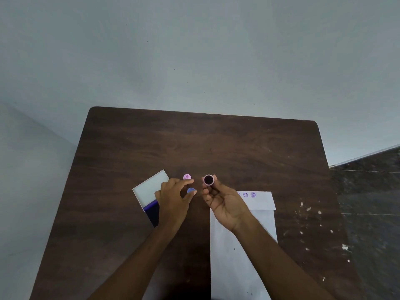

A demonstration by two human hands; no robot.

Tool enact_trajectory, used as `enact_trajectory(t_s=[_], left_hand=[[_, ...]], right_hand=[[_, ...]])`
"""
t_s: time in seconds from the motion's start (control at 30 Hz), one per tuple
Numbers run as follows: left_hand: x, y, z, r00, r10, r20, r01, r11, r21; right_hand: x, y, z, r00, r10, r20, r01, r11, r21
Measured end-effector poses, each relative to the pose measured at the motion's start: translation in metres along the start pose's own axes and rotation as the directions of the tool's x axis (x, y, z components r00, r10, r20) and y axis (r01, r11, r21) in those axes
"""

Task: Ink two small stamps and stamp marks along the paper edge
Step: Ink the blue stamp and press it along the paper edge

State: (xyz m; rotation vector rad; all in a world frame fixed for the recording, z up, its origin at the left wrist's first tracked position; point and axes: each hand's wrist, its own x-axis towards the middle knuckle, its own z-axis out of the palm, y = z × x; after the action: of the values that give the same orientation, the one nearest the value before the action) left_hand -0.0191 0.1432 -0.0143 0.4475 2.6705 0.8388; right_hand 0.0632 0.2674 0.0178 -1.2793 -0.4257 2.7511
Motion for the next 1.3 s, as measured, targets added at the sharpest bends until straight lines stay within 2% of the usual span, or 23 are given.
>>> enact_trajectory(t_s=[0.07,0.1,0.17,0.37,0.63,0.9,0.97,1.03,1.13,1.23,1.3], left_hand=[[-0.009,0.013,-0.016,1.0,0.02,0.006,-0.017,0.955,-0.296],[-0.013,0.02,-0.024,0.998,0.054,0.025,-0.04,0.919,-0.392],[-0.021,0.033,-0.036,0.991,0.114,0.063,-0.071,0.879,-0.472],[-0.025,0.046,-0.037,0.994,-0.008,0.112,0.053,0.912,-0.407],[-0.03,0.034,-0.038,1.0,0.01,0.001,-0.009,0.939,-0.344],[-0.035,0.022,-0.043,0.999,-0.001,-0.034,-0.013,0.917,-0.398],[-0.039,0.013,-0.047,0.997,0.034,-0.067,-0.06,0.902,-0.427],[-0.044,-0.001,-0.052,0.991,0.084,-0.107,-0.122,0.892,-0.435],[-0.051,-0.035,-0.057,0.988,0.058,-0.143,-0.108,0.92,-0.376],[-0.058,-0.075,-0.054,0.986,0.003,-0.167,-0.049,0.961,-0.271],[-0.061,-0.096,-0.049,0.99,0.004,-0.139,-0.023,0.991,-0.134]], right_hand=[[0.001,0.001,-0.001,1.0,-0.004,-0.009,0.004,1.0,-0.02],[0.002,0.002,-0.001,1.0,-0.003,-0.013,0.002,1.0,-0.028],[0.004,0.003,-0.001,1.0,0.006,-0.025,-0.006,1.0,-0.026],[0.0,0.009,0.007,0.998,0.062,-0.02,-0.063,0.998,-0.022],[-0.007,0.016,0.01,0.997,0.076,0.011,-0.075,0.996,-0.044],[-0.006,0.025,0.014,0.993,0.095,0.065,-0.093,0.995,-0.046],[-0.003,0.029,0.014,0.995,0.077,0.069,-0.071,0.993,-0.092],[-0.001,0.032,0.014,0.997,0.025,0.073,-0.008,0.975,-0.224],[0.004,0.04,0.013,0.992,-0.107,0.061,0.123,0.847,-0.517],[0.009,0.051,0.015,0.963,-0.271,0.016,0.186,0.617,-0.764],[0.014,0.062,0.017,0.923,-0.385,0.02,0.202,0.437,-0.876]])
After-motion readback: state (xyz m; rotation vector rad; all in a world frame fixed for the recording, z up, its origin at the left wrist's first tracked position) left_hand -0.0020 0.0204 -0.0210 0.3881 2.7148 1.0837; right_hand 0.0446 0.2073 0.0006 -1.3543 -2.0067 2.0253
